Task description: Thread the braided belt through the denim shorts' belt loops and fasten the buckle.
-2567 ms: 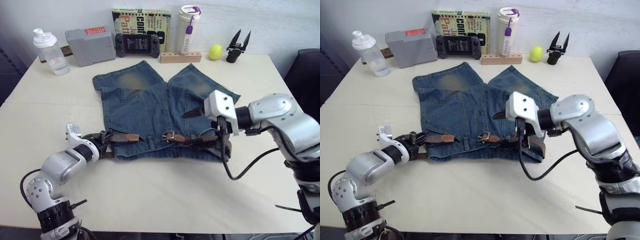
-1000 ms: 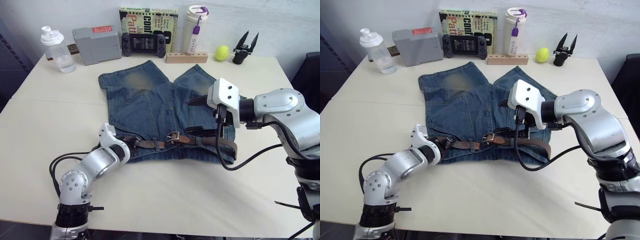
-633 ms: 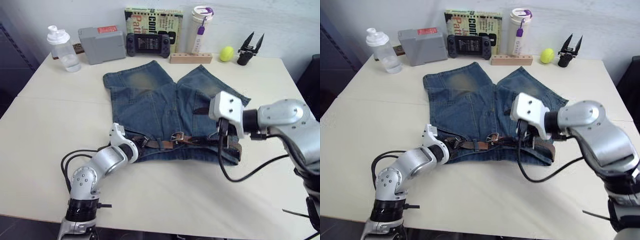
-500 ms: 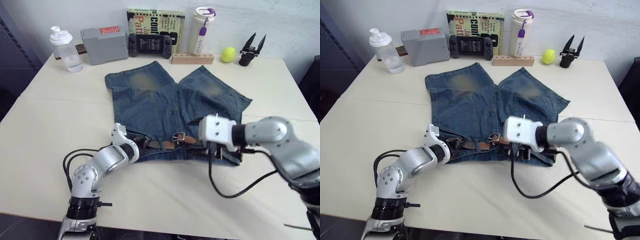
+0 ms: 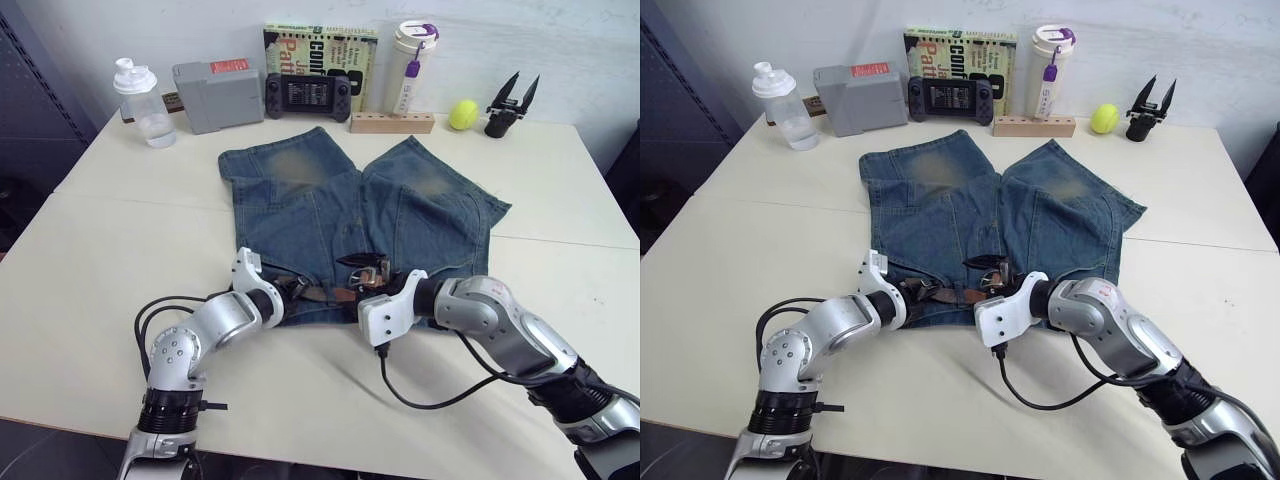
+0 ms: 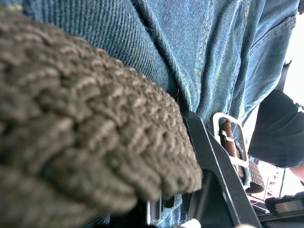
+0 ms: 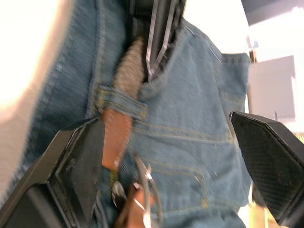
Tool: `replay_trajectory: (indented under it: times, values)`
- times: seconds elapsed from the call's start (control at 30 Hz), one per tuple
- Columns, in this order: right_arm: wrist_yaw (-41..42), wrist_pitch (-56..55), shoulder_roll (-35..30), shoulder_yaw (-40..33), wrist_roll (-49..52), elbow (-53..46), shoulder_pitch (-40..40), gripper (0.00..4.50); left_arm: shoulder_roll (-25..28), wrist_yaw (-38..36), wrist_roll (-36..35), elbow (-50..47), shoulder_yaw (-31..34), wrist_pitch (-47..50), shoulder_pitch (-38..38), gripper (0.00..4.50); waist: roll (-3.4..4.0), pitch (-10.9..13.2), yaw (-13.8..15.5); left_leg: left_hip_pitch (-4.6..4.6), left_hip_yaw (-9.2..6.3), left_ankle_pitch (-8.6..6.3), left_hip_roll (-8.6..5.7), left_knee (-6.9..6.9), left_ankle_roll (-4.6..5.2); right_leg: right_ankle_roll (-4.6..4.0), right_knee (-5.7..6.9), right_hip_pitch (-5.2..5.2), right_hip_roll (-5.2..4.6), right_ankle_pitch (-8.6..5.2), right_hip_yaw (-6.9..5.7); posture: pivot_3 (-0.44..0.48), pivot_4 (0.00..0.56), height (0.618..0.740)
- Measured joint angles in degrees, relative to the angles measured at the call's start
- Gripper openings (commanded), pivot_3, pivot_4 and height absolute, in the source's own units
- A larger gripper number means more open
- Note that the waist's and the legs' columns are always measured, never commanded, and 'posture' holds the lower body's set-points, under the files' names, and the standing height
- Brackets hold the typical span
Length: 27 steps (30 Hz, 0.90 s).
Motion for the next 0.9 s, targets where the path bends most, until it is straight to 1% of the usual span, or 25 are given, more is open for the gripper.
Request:
replay_trajectory:
  times: [0.23,0.47,0.7,0.9]
  values:
    - [0.57,-3.43,-0.35,-1.59,-0.72,2.61,0.4,4.48,-0.31,-0.2,0.52,0.03,0.07,0.11,0.28,0.0,0.06,-0.04,-0.01,0.0,-0.02,0.0,-0.01,0.0,0.0,0.0,0.0,0.01,0.0,0.0,-0.01,0.0,0.15,0.694]
    - [0.56,-6.13,0.64,-1.58,-2.02,6.31,-0.9,4.48,-0.89,-0.47,1.53,0.09,0.12,0.29,-0.02,0.0,0.14,-0.08,0.02,0.0,-0.05,0.01,-0.03,0.01,0.01,0.0,0.0,0.04,-0.01,0.0,-0.02,0.0,0.15,0.694]
    - [0.51,-7.06,1.33,-1.88,-2.23,7.33,-1.04,4.48,-0.97,-0.47,1.68,0.07,0.17,0.34,-0.02,0.0,0.15,-0.09,0.01,0.0,-0.06,0.01,-0.02,0.01,0.01,0.01,0.0,0.04,-0.01,0.01,-0.02,0.0,0.15,0.694]
    - [-0.05,-6.14,2.52,-4.67,-1.63,7.15,-1.79,4.48,-1.0,-0.46,1.68,0.08,0.16,0.81,-0.11,0.0,0.15,-0.09,0.07,-0.02,-0.08,0.01,-0.04,-0.02,0.01,0.01,-0.05,0.03,-0.02,0.01,-0.03,0.0,0.15,0.694]
